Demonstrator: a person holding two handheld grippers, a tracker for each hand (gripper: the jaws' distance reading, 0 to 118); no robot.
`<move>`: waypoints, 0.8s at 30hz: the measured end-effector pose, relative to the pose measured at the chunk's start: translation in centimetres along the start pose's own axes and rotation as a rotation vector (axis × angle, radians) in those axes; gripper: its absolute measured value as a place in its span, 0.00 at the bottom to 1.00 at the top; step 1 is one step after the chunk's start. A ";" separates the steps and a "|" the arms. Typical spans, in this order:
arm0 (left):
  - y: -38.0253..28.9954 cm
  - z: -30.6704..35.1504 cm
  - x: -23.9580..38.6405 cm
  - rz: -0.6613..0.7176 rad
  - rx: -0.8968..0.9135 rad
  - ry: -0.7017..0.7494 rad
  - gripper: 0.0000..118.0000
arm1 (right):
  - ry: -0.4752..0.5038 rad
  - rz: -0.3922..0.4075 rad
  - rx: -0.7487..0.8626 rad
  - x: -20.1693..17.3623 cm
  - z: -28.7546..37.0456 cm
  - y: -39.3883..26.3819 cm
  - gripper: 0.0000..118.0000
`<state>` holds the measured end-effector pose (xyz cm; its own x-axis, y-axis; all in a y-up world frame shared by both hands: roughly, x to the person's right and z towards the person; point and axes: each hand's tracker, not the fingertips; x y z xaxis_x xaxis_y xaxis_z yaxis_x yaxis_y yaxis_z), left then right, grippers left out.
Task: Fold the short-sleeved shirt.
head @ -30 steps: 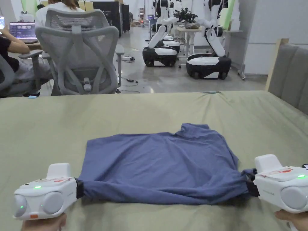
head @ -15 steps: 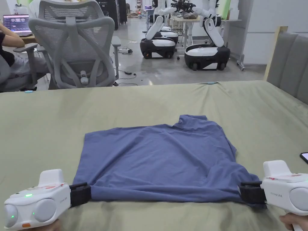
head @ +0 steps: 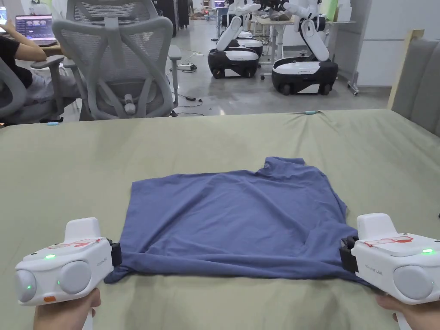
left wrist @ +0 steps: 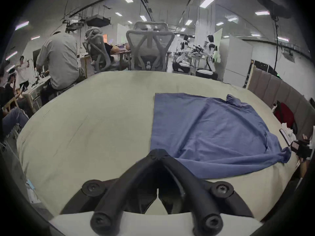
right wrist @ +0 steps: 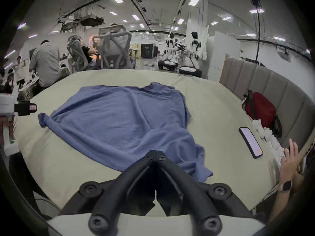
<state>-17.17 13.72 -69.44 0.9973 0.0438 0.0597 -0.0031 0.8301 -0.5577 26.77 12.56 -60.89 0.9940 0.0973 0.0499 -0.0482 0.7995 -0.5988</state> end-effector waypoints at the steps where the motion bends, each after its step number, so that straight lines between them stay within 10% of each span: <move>1: 0.0 -0.5 0.1 -0.014 -0.002 0.023 0.00 | 0.008 -0.001 -0.005 0.0 -0.1 0.0 0.00; 3: 0.2 -1.8 0.0 -0.014 -0.033 0.048 0.32 | 0.021 -0.011 -0.012 -0.4 0.5 0.1 0.00; 4: 0.2 -2.8 -0.2 -0.001 -0.079 0.051 0.70 | 0.023 -0.011 -0.014 -0.4 0.4 0.1 0.00; 6: 0.2 -3.8 -0.3 0.027 -0.116 0.026 0.87 | 0.024 -0.009 -0.018 -0.3 0.0 0.0 0.00; 8: -0.1 -5.4 -0.8 0.022 -0.131 0.011 0.70 | 0.024 -0.008 -0.020 -0.1 -0.1 -0.1 0.00; 12: -1.5 -6.8 -0.6 -0.023 -0.180 0.068 0.67 | 0.006 -0.010 -0.032 0.5 -0.2 -0.4 0.00; 15: -2.2 -6.6 -1.1 0.056 -0.161 -0.054 0.04 | -0.003 -0.014 -0.038 1.4 -0.6 -0.6 0.00; 21: -2.4 -5.8 -0.2 -0.050 -0.131 -0.017 0.04 | -0.044 -0.041 -0.076 3.4 -0.5 -0.3 0.01; 22: -2.2 -5.7 -0.4 -0.037 -0.128 -0.022 0.04 | -0.049 -0.053 -0.082 3.9 -0.8 -0.3 0.14; 24: -1.9 -5.5 -0.6 -0.012 -0.125 -0.028 0.04 | -0.035 -0.087 -0.089 4.6 -1.2 -0.3 0.71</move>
<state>-17.36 9.01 -72.96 0.9947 0.0510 0.0887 0.0197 0.7549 -0.6555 31.51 12.10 -61.42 0.9899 0.0515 0.1321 0.0489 0.7505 -0.6591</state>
